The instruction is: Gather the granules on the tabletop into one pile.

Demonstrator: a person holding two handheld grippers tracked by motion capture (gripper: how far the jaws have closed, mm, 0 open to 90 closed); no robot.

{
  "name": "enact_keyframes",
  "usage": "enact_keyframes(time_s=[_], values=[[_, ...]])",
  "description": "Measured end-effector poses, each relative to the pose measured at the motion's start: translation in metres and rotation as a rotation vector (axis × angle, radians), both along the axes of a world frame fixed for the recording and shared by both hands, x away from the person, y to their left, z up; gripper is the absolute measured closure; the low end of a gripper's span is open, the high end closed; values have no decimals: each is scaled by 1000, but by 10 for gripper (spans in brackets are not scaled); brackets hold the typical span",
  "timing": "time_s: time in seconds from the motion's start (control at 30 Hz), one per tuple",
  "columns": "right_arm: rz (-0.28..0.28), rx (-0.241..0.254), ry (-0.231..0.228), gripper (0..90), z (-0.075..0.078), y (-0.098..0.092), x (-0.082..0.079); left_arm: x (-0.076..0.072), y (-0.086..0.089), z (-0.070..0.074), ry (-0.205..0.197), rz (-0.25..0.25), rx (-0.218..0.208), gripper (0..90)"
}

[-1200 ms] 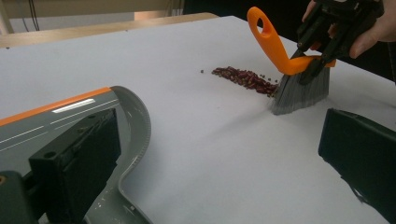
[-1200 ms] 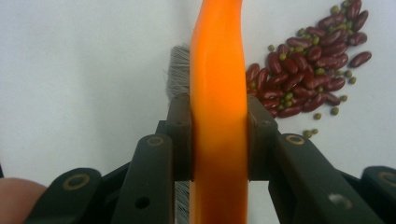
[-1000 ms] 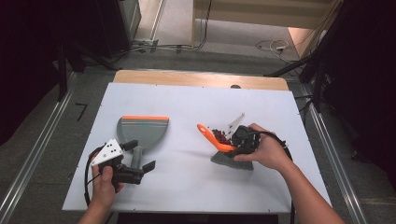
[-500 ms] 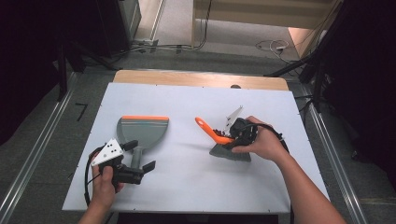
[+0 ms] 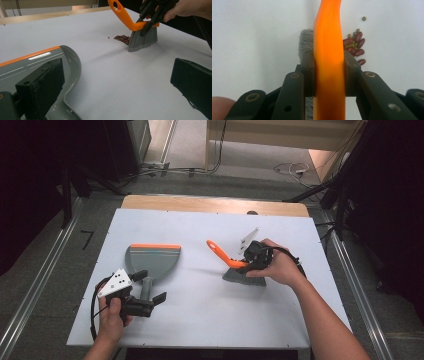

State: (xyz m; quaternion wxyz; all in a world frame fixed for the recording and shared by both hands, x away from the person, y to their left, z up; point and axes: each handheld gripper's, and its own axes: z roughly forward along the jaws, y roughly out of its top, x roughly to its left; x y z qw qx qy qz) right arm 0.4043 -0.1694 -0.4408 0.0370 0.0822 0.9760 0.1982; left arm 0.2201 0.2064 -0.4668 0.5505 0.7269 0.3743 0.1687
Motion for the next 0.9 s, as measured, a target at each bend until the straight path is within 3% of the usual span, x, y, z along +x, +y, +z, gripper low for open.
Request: enact_keyframes(time_s=[0.9], values=[[-11, 48, -2, 672, -1, 9, 31, 1, 0, -1, 1, 3, -7, 0]])
